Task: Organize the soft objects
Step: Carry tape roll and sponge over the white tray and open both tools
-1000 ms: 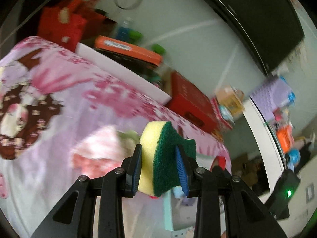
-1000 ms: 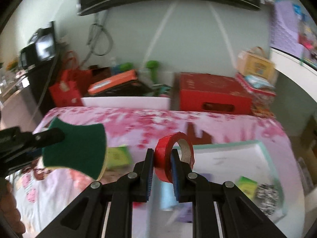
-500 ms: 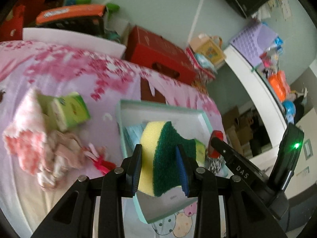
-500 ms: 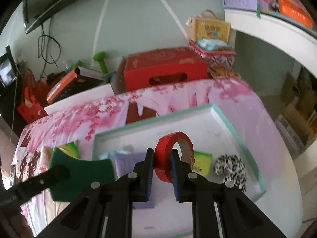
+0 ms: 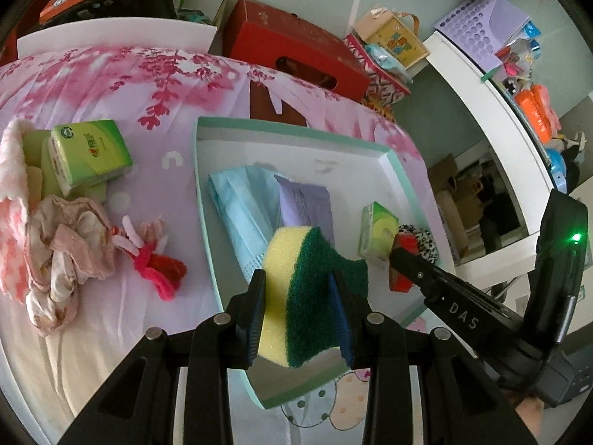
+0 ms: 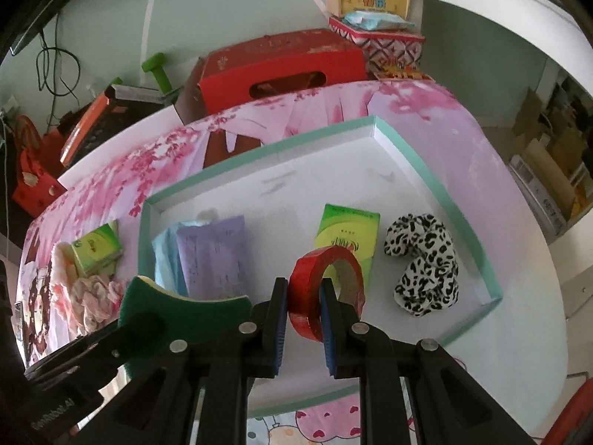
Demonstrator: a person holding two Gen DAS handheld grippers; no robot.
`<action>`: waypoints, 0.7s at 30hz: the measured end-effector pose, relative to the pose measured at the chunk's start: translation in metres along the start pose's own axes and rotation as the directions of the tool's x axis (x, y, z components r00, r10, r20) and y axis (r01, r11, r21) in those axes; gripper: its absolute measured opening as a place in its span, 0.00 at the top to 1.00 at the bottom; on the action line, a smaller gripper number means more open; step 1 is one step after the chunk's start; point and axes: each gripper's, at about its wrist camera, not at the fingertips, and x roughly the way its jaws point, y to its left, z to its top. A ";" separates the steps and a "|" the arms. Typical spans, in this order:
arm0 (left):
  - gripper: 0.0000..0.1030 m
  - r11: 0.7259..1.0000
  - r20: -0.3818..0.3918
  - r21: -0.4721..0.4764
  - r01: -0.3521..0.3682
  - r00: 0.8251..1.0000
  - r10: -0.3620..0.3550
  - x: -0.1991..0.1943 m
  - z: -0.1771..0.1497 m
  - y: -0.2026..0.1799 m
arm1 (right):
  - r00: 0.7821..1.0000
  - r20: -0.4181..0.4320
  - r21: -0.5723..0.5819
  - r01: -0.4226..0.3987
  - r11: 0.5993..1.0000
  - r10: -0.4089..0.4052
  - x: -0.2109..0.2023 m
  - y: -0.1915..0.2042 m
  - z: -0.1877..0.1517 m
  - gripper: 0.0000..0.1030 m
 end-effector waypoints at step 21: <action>0.43 1.000 0.028 0.015 -0.016 0.999 0.016 -0.002 0.006 -0.004 | 0.998 -0.033 0.015 0.046 0.999 -0.045 0.004 -0.008 0.002 0.51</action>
